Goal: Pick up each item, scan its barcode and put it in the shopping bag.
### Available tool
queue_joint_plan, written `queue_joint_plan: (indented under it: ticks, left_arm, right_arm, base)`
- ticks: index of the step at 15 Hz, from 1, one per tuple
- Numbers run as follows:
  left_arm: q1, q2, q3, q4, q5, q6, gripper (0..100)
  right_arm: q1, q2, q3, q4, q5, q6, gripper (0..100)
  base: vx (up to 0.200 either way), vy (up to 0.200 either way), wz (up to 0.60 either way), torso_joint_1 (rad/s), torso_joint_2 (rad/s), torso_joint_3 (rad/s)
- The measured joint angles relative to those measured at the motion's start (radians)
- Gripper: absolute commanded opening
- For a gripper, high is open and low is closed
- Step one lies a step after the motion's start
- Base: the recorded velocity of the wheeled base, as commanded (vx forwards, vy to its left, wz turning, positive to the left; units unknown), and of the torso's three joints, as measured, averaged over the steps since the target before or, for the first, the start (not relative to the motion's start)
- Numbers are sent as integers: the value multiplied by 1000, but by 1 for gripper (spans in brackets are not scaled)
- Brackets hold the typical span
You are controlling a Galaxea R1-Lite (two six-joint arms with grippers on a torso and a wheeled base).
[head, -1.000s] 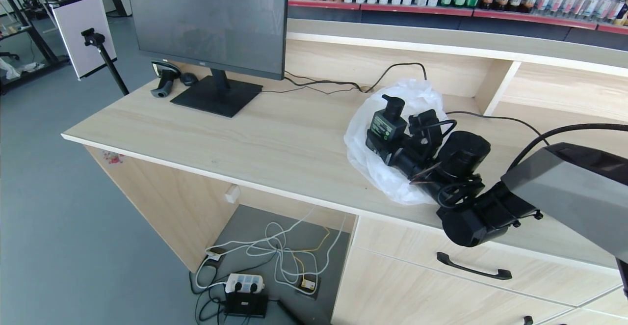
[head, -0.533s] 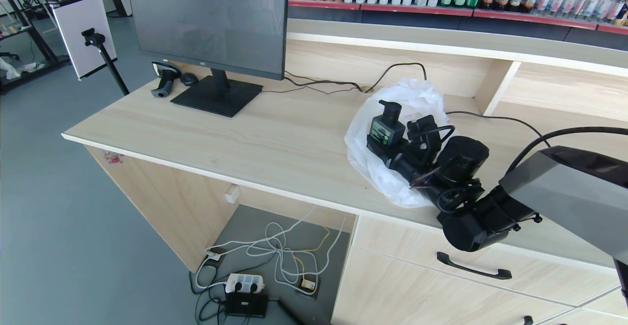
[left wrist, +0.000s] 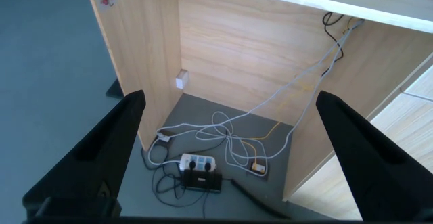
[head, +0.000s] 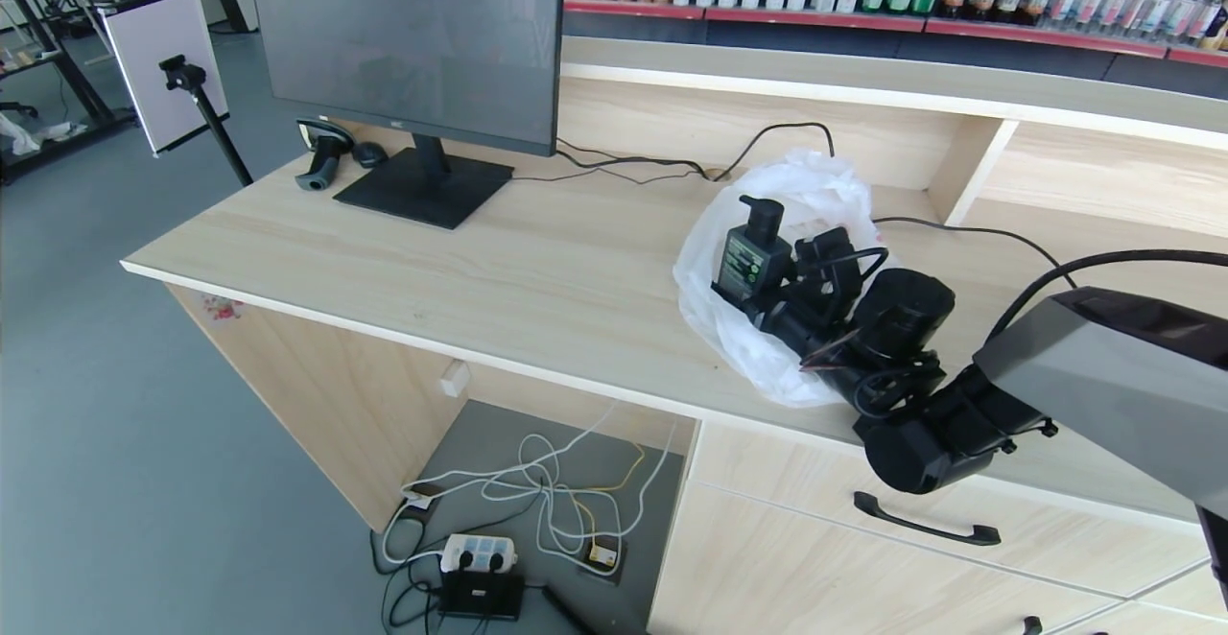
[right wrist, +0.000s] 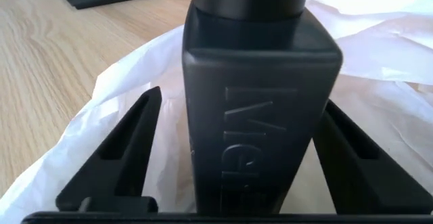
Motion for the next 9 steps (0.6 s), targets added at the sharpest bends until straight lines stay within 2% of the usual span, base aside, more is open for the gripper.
queue_joint_plan:
  ticks: [9]
  left_arm:
    - [0, 0, 0, 0, 0, 0, 100]
  right_arm:
    - [-3, -25, -1, -48, 0, -1, 100]
  base:
    - [0, 0, 0, 0, 0, 0]
